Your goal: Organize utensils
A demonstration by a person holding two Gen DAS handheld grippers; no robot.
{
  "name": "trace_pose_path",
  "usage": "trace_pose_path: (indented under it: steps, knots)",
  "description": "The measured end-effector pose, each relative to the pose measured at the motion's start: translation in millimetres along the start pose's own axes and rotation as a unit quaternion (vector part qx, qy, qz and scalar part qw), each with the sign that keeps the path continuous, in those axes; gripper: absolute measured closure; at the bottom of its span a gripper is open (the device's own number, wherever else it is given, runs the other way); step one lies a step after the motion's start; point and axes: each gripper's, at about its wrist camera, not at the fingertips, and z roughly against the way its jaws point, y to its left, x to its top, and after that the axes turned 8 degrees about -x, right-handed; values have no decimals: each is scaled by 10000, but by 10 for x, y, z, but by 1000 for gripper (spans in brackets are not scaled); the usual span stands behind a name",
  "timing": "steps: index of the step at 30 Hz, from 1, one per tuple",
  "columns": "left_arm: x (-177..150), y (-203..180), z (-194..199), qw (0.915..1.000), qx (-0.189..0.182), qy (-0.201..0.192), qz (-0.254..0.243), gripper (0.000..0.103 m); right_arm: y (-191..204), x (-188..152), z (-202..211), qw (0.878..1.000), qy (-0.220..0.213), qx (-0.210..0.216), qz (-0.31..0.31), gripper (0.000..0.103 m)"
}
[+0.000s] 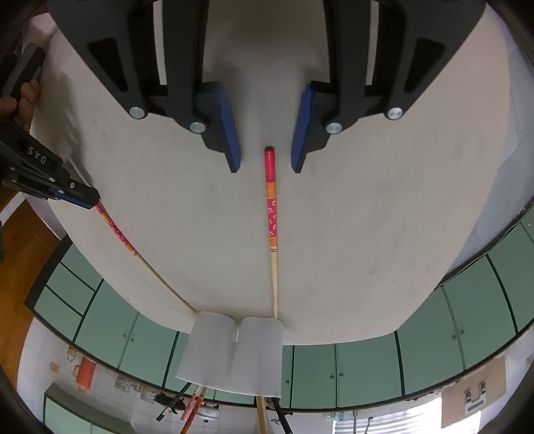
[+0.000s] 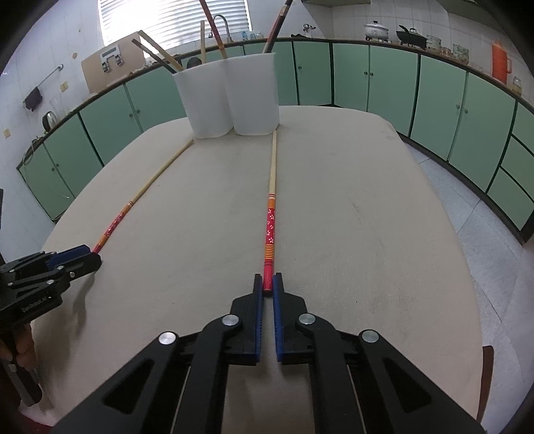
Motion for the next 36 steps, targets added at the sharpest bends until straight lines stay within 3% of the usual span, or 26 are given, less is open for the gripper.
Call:
trace_pose_path:
  steps: [8,25,36]
  knots:
    - [-6,20,6,10000,97,-11,24,98,-15,-3,-4,10000,-3,-10,-8,97]
    - [25,-14,162,9998,147,-133,-22,98,-4,4,22,9999,-24,-107,17,97]
    - [256,-206,640,9960,221,-752,-437,98,-90,254,399,9983,-517,-237,152,97]
